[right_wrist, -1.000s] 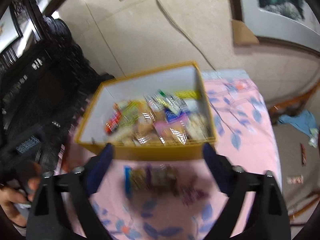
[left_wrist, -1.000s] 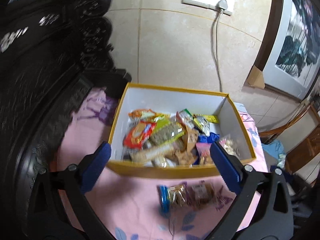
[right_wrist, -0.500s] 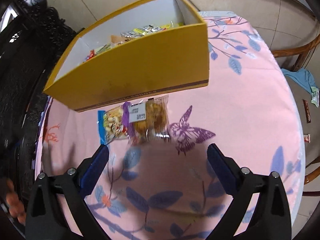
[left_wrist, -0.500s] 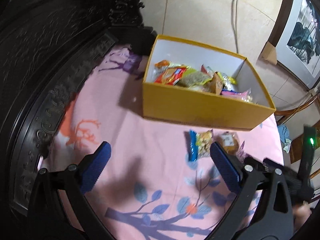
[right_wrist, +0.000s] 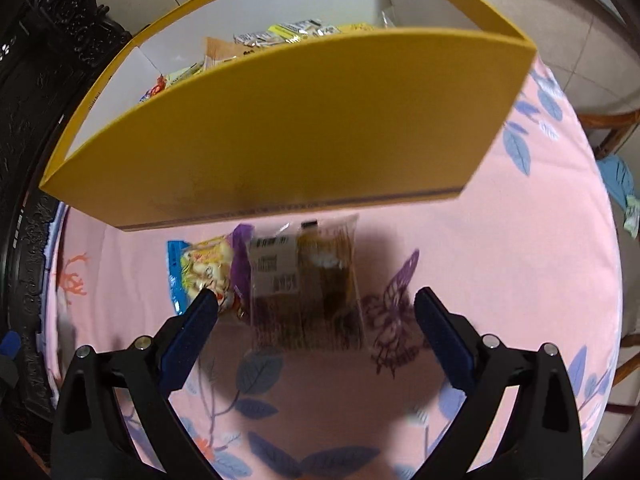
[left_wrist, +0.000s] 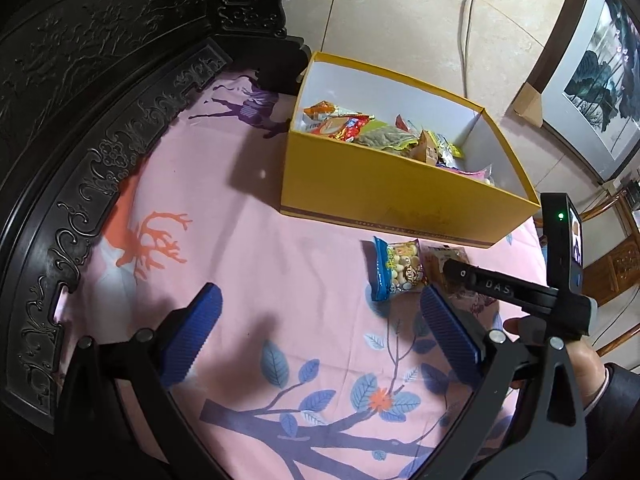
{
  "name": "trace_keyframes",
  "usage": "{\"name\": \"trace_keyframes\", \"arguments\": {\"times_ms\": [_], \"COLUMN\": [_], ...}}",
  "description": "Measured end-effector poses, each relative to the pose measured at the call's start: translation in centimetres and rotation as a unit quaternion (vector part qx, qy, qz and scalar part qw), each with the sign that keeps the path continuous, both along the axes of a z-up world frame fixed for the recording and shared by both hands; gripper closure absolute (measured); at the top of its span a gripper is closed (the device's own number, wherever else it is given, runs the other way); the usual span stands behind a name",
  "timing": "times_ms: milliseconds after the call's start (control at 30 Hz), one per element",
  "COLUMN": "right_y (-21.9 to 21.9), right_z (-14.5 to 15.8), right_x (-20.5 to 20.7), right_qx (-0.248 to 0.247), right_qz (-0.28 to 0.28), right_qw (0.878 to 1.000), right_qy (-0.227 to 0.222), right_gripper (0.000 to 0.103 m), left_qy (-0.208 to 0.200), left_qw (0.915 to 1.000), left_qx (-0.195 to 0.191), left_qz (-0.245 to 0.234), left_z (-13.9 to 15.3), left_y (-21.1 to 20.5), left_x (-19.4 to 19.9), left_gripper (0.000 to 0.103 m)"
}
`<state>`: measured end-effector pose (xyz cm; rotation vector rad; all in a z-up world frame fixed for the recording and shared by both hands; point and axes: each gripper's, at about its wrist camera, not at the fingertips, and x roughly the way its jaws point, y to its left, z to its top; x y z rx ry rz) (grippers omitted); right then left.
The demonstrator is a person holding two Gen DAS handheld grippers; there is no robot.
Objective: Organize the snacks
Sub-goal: 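Return to the table and grasp the clear barcode-labelled bread bag with the right tool, then grasp the blue cartoon biscuit packet with the left tool while the right holds the bread bag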
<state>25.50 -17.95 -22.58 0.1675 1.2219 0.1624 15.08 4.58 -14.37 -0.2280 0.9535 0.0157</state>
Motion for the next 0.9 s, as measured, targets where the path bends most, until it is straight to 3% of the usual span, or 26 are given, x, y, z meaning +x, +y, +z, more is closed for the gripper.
{"name": "trace_keyframes", "arguments": {"times_ms": [67,267,500,700,900], "right_y": [0.2,1.4,3.7,4.6,5.6], "right_z": [-0.5,-1.4,-2.0,-2.2,-2.5], "right_x": [0.5,1.6,2.0,1.4,1.1], "right_qx": [0.002,0.003,-0.029,-0.072,-0.09], "right_qz": [0.006,0.019,0.037,0.063,0.075], "right_qw": [1.0,1.0,0.999,0.995,0.993], "right_qy": [0.009,0.014,0.0,-0.022,-0.034], "right_gripper": [0.013,0.02,0.028,0.043,0.046], "left_qy": [0.004,0.011,0.018,0.024,0.022], "left_qw": [1.0,0.9998,0.9998,0.9996,0.9998], "left_qx": [-0.002,-0.012,-0.008,-0.009,-0.002], "left_qz": [0.002,0.006,0.007,0.008,-0.002], "left_z": [-0.2,-0.6,-0.9,-1.2,-1.0], "left_y": [0.2,0.6,0.8,0.8,0.2], "left_x": [0.2,0.5,0.6,0.9,0.9], "left_gripper": [0.002,0.002,0.002,0.002,0.002]}}
